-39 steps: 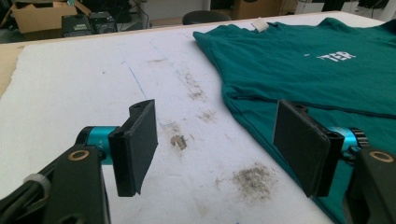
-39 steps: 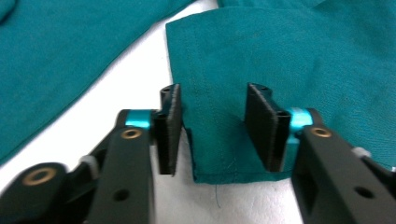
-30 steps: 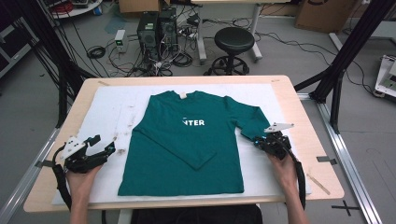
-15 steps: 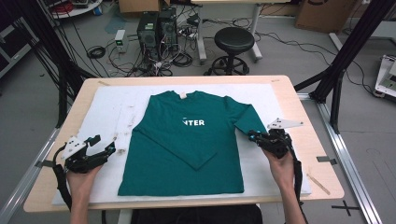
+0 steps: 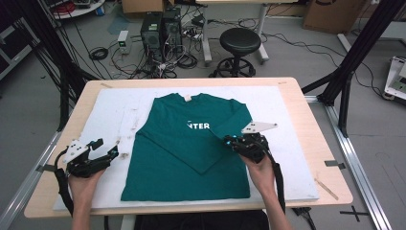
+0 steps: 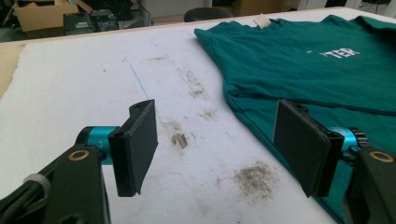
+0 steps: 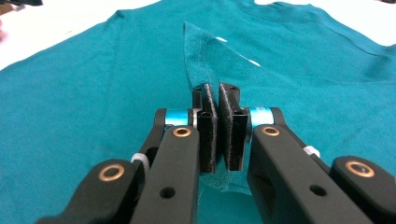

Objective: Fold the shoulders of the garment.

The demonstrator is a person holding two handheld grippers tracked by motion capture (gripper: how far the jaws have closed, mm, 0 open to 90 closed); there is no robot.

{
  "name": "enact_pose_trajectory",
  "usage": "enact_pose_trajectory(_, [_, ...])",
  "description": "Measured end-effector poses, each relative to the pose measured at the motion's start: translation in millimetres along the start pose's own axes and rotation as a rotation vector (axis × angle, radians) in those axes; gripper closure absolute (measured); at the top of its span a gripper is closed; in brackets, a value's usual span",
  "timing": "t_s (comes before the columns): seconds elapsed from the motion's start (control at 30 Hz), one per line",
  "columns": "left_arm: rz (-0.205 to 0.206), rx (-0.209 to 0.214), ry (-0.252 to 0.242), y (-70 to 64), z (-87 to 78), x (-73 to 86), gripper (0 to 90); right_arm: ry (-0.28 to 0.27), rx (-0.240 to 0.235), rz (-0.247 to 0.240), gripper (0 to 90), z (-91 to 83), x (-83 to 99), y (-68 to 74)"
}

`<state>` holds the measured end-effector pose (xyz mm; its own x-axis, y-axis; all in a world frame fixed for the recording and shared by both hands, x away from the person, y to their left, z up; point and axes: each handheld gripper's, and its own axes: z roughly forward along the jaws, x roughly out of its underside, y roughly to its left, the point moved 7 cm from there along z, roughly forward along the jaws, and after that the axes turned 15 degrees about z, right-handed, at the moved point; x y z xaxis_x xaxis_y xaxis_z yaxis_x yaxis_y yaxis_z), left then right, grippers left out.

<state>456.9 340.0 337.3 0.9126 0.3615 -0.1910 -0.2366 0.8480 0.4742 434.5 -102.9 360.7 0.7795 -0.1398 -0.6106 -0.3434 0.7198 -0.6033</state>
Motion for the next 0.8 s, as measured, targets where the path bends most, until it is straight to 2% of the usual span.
enact_pose_trajectory(0.03, [0.0,0.002,0.001,-0.1,0.0,0.0,30.9,0.0,0.0,0.0,86.7,0.0,0.0,0.0])
enact_pose_trajectory(0.07, [0.003,0.0,0.0,-0.2,-0.1,-0.1,30.8,0.005,-0.018,-0.006,86.7,5.7,-1.4,7.6])
enact_pose_trajectory(0.1, [0.003,0.0,-0.002,-0.4,-0.1,-0.2,30.8,0.005,-0.018,-0.006,86.7,5.7,-1.4,7.6])
enact_pose_trajectory(0.27, [0.003,-0.003,-0.003,-0.3,-0.5,-0.2,30.8,0.027,-0.037,-0.038,86.7,21.3,-1.5,25.9])
enact_pose_trajectory(0.5, [0.0,-0.002,-0.004,0.0,-0.3,-0.2,30.8,0.033,-0.1,-0.048,86.7,33.4,-1.3,49.0])
enact_pose_trajectory(0.67, [-0.001,-0.001,0.002,0.1,0.1,0.1,30.9,0.033,-0.146,-0.034,86.7,43.2,-1.1,62.4])
enact_pose_trajectory(0.8, [0.003,-0.003,0.001,-0.2,0.0,-0.1,30.9,0.04,-0.162,-0.042,86.7,52.0,-1.3,71.5])
